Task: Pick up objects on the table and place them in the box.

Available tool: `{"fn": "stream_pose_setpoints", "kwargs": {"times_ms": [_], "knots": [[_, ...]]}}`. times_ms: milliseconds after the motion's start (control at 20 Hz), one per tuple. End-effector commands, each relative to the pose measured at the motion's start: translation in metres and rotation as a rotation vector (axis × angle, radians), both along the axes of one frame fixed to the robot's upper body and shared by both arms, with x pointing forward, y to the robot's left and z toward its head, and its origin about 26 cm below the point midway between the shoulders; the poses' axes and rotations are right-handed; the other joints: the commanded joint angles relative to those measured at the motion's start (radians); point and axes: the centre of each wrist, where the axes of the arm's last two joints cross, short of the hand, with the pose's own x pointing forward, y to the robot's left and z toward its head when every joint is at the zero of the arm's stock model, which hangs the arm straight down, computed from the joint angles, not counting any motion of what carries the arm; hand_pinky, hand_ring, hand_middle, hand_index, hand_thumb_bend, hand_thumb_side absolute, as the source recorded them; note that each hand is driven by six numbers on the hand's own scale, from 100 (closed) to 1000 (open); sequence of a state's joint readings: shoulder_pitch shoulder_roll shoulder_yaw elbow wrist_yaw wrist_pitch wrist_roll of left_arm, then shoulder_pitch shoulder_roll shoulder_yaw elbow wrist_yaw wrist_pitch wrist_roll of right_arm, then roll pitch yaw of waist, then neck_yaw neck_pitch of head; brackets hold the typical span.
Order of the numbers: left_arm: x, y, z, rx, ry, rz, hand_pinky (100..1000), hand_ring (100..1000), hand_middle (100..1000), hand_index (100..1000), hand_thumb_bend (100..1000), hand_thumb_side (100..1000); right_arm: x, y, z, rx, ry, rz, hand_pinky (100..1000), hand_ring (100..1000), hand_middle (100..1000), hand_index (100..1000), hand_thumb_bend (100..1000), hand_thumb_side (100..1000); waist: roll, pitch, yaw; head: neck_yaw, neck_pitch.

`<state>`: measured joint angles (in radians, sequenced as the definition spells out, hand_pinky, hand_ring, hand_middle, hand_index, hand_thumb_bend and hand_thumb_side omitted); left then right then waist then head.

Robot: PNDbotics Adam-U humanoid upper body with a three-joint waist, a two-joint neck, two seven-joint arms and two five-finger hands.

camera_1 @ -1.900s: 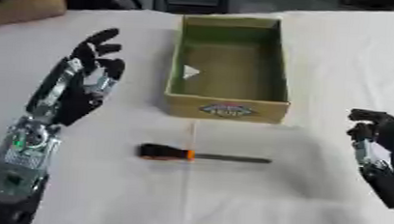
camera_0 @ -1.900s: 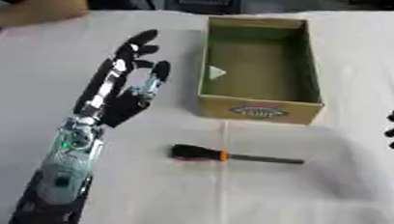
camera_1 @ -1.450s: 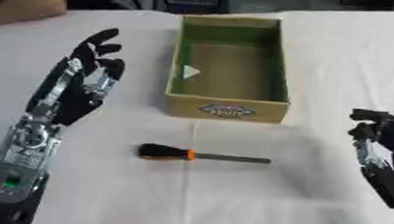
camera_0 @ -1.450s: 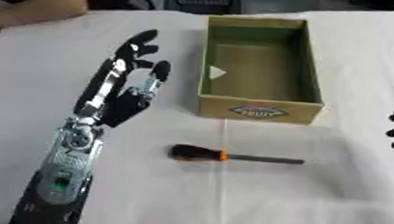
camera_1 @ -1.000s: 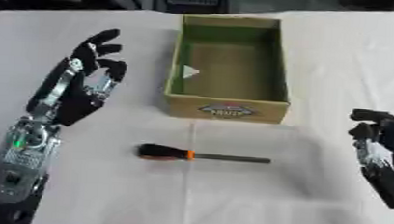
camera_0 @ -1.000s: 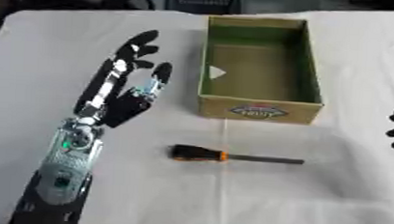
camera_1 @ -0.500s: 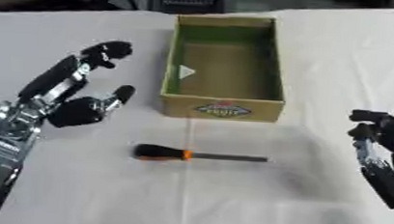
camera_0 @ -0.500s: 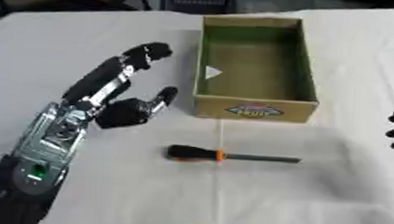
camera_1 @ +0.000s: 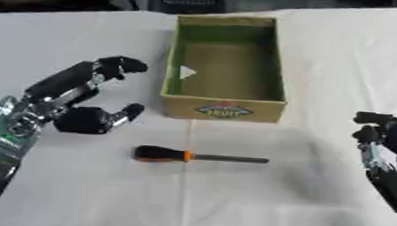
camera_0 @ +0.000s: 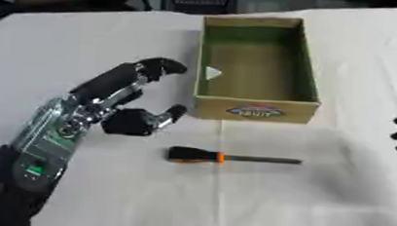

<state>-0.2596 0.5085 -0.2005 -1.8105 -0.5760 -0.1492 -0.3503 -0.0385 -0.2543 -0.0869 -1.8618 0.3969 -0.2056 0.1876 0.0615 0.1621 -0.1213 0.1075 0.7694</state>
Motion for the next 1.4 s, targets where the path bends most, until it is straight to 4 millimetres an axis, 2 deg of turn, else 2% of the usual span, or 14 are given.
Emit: {"fn": "stream_pose_setpoints", "kwargs": {"times_ms": [50,400,700,1200,1400], "knots": [[0.004,0.001,0.001,0.055,0.029,-0.009,756,823,858,933,408,698,0.002,0.0,0.01,-0.016,-0.03,0.015,503,597,681,795,111,784,-0.002,-0.012,-0.003,0.005,0.001],[0.01,-0.011,-0.007,0.195,0.074,-0.025,736,792,790,902,426,686,0.002,0.0,0.01,-0.02,-0.029,0.018,504,595,679,795,110,785,0.0,-0.013,-0.006,0.003,0.001],[0.013,-0.022,-0.018,0.23,0.102,-0.024,724,775,778,894,425,693,0.002,0.0,0.01,-0.026,-0.023,0.023,504,596,679,795,111,786,-0.001,-0.013,-0.007,0.002,0.001],[0.017,-0.039,-0.022,0.308,0.105,-0.066,712,752,746,867,428,685,0.002,0.001,0.01,-0.027,-0.021,0.027,504,596,679,795,109,786,0.0,-0.014,-0.01,0.002,0.001],[0.017,-0.042,-0.025,0.319,0.116,-0.066,679,698,715,861,413,670,0.002,0.001,0.01,-0.027,-0.021,0.027,504,595,679,795,109,786,-0.001,-0.014,-0.011,0.002,0.001]]}}
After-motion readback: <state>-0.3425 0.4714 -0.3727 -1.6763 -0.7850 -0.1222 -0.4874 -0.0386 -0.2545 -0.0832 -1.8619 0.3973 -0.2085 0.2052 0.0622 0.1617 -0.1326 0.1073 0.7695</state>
